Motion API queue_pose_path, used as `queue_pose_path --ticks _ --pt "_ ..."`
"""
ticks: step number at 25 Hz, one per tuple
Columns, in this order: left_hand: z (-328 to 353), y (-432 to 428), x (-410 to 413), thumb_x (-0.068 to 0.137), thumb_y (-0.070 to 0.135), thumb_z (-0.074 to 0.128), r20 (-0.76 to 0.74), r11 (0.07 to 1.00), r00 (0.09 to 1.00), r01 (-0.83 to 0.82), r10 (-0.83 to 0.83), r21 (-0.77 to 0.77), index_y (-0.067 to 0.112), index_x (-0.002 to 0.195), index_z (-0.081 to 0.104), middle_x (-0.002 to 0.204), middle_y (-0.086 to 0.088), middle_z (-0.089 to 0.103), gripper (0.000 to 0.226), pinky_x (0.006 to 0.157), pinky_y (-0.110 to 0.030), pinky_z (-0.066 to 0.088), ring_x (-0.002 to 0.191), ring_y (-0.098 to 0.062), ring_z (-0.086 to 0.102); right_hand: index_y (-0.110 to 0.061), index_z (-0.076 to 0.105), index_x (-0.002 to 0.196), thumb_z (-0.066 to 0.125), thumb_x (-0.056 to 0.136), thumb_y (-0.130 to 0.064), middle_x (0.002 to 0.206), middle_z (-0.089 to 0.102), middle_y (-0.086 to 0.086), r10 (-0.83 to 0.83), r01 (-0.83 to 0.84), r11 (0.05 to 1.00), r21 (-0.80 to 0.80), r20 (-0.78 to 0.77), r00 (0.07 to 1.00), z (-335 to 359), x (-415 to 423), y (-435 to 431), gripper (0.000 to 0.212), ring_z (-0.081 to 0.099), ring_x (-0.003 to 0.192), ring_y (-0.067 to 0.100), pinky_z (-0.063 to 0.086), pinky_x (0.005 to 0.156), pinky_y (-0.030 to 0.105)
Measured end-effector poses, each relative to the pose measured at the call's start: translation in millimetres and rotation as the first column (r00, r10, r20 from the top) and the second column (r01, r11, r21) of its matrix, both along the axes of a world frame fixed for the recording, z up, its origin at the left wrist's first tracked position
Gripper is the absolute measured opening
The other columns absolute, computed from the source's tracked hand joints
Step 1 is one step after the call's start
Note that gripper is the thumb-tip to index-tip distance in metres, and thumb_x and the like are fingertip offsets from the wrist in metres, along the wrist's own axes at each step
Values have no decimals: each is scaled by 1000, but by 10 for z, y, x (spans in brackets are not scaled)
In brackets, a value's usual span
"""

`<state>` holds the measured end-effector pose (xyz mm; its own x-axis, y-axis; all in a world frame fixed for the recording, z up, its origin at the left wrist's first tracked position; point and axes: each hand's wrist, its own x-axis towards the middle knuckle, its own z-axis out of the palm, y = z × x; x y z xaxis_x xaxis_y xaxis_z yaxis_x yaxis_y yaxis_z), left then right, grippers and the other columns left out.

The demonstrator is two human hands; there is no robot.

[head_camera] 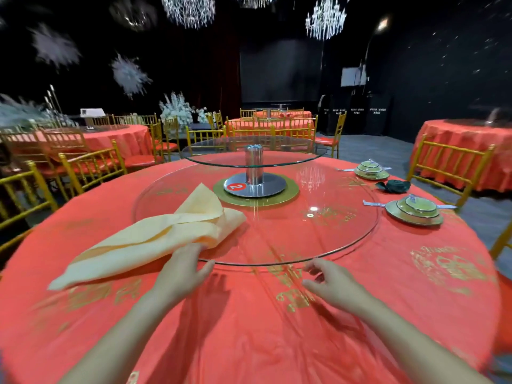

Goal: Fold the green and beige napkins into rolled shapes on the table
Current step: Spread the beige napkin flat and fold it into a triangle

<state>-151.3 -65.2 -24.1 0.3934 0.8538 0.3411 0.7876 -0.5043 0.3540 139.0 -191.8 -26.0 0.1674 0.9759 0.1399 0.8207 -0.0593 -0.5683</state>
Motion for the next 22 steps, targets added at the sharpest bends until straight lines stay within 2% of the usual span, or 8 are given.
queue_pose_path --ticks 3,6,11,13,16,18,20,22 --pt "-130 -13 -140 76 57 43 -19 999 999 -48 48 -19 13 131 49 132 -9 51 71 104 -37 35 125 -26 45 -19 60 110 66 84 -25 104 60 -4 -2 2 1000 -15 13 1000 30 -75 10 27 57 89 13 38 77 20" --pt "-31 124 -176 86 41 57 53 994 993 -110 108 30 16 137 43 143 -9 40 58 109 -37 28 133 -26 35 -23 60 108 66 84 -28 106 61 -5 9 -8 1000 -16 22 1000 45 -129 61 25 58 92 11 40 79 21" --pt "140 532 7 88 38 56 71 982 980 -186 184 33 11 138 37 141 -8 43 60 105 -38 33 131 -25 37 -34 52 99 67 84 -31 103 60 -8 18 -17 1000 -10 25 1000 44 -101 76 21 58 93 6 41 80 20" --pt "162 686 160 88 43 55 28 980 981 -195 193 47 10 137 38 140 -9 44 62 106 -38 31 132 -26 37 -34 52 98 67 83 -30 100 61 -8 8 -8 1000 10 20 1000 89 -42 105 21 58 91 6 40 78 19" --pt "137 893 381 85 58 50 -118 967 961 -246 252 66 15 141 33 145 -8 39 73 110 -43 25 136 -24 31 -30 56 100 66 84 -28 99 63 -7 -10 10 999 47 -7 1000 105 11 160 19 58 92 8 41 79 18" --pt "130 1055 481 86 63 45 -167 963 949 -269 268 14 21 146 27 150 -6 33 76 112 -46 18 140 -23 25 -33 54 100 64 84 -28 100 62 -8 -9 11 998 54 -29 1000 69 28 195 19 58 93 6 40 82 18" --pt "140 1160 537 90 60 42 -184 967 951 -254 247 -13 28 142 35 146 -4 41 62 111 -48 17 138 -23 30 -34 53 101 63 85 -31 101 61 -9 -5 6 999 42 -32 999 33 68 219 19 57 93 4 40 83 17" --pt "182 1163 581 95 49 39 -140 978 968 -207 207 15 28 123 58 127 -1 58 39 109 -45 24 123 -23 47 -31 56 105 62 85 -31 102 61 -9 -17 19 999 45 -30 999 50 127 228 21 56 94 4 39 81 15"
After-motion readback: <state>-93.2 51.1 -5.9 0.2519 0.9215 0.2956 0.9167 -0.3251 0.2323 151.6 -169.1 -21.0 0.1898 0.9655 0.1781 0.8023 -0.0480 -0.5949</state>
